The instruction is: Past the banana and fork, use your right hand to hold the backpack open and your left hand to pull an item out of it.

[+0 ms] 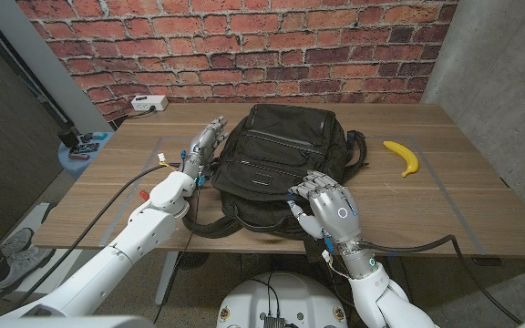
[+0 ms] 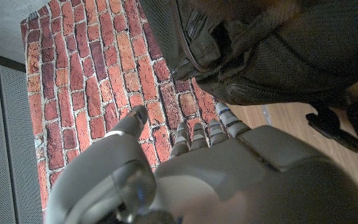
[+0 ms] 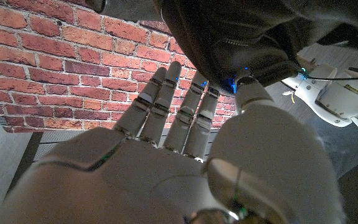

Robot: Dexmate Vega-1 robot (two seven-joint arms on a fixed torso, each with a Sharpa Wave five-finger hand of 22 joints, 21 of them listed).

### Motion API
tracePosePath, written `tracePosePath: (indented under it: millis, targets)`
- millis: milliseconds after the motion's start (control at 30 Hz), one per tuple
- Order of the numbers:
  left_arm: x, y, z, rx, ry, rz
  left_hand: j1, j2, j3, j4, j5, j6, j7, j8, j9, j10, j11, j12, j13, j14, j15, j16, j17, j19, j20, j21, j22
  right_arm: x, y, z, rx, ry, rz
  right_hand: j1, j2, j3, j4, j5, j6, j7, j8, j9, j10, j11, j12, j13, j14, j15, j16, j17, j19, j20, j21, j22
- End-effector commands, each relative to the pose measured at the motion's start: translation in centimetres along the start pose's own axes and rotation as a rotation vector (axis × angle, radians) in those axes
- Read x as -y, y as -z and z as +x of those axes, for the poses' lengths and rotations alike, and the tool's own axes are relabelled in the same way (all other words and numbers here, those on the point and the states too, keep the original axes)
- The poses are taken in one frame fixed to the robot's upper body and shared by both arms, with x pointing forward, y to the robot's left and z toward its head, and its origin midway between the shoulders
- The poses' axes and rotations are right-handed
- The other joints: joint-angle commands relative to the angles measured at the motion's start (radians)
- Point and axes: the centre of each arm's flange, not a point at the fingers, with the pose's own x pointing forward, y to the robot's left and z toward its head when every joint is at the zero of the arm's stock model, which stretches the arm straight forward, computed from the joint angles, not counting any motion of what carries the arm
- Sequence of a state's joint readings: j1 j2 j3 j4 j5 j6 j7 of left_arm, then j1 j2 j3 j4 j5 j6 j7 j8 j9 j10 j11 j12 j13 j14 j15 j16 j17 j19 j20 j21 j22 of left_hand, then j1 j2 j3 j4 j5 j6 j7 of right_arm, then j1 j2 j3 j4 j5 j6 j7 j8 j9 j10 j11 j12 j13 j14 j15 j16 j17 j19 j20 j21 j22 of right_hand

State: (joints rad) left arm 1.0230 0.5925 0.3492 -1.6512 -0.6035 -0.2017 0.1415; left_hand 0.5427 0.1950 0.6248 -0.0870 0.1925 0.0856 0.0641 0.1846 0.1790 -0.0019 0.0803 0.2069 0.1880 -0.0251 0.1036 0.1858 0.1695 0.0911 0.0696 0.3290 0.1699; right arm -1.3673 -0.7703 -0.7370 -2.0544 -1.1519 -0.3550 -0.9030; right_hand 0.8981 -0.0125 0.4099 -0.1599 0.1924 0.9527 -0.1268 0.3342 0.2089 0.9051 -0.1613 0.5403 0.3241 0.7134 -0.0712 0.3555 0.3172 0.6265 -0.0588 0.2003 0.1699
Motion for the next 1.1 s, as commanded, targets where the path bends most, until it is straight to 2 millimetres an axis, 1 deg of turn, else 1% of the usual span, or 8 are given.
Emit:
tracePosePath:
  millis: [33,300,500,733,800,1100]
  targets:
    - [0.2,-0.1,-1.3,-0.013,0.000,0.007,0.006,-0.006,-0.004,-0.003,0.007,0.009,-0.001,0.000,0.002,0.005,0.003,0.001,0.003,-0.003,0.010,-0.002,0.004,0.012,0.001,-0.002,0.003,0.3,-0.2,0.2,0.023,0.001,0.032,0.022,0.011,0.004,-0.004,0.002,0.019,-0.013,0.009,0.004,0.018,-0.001,0.004,-0.003,0.014,-0.157,0.010,0.009,0.017,-0.033,0.007,0.003]
    - [0.3,-0.2,-1.9,-0.011,-0.005,0.007,0.007,-0.005,-0.005,-0.003,0.007,0.008,-0.001,0.000,0.002,0.004,0.003,0.000,0.003,-0.004,0.010,-0.002,0.004,0.013,0.002,-0.004,0.003,0.4,0.0,0.2,0.028,0.033,0.035,0.037,0.021,-0.001,-0.003,0.000,0.050,-0.019,0.020,0.004,0.051,-0.008,0.010,-0.012,0.032,-0.155,0.023,0.023,0.023,-0.039,0.007,0.004]
    - [0.1,0.2,-2.3,-0.017,-0.008,0.001,0.008,-0.005,-0.006,-0.003,0.007,0.007,-0.002,0.000,0.002,0.004,0.002,0.000,0.004,-0.004,0.010,-0.002,0.004,0.014,0.002,-0.007,0.003,-0.1,0.4,0.7,0.035,0.052,0.025,0.041,0.026,-0.002,-0.002,-0.001,0.057,-0.021,0.022,0.004,0.057,-0.010,0.010,-0.014,0.038,-0.156,0.024,0.026,0.025,-0.042,0.007,0.004]
    - [-0.4,0.4,-2.8,-0.021,-0.010,-0.003,0.008,-0.005,-0.006,-0.003,0.007,0.008,-0.002,0.000,0.002,0.003,0.002,0.000,0.004,-0.004,0.010,-0.002,0.004,0.015,0.002,-0.009,0.003,-0.5,1.0,2.0,0.037,0.068,0.023,0.043,0.028,-0.003,-0.001,-0.001,0.060,-0.022,0.023,0.004,0.065,-0.013,0.013,-0.014,0.043,-0.156,0.024,0.028,0.027,-0.045,0.007,0.004]
    - [-0.5,0.5,-3.0,-0.022,-0.012,-0.003,0.009,-0.005,-0.007,-0.003,0.007,0.008,-0.002,0.000,0.002,0.003,0.003,0.000,0.004,-0.004,0.010,-0.002,0.004,0.014,0.002,-0.010,0.003,-0.5,1.2,2.5,0.041,0.073,0.019,0.043,0.029,-0.003,0.000,-0.002,0.060,-0.021,0.023,0.004,0.071,-0.007,0.014,-0.015,0.045,-0.156,0.024,0.028,0.027,-0.045,0.007,0.004]
    - [-1.1,0.5,-3.9,-0.028,-0.022,0.000,0.009,-0.005,-0.007,-0.003,0.007,0.009,-0.001,0.001,0.002,0.003,0.001,0.000,0.004,-0.004,0.010,-0.002,0.004,0.014,0.003,-0.013,0.003,-0.1,1.6,4.3,0.043,0.097,0.005,0.046,0.032,-0.005,0.000,-0.002,0.066,-0.019,0.025,0.004,0.073,-0.012,0.015,-0.014,0.053,-0.158,0.025,0.031,0.028,-0.047,0.006,0.004]
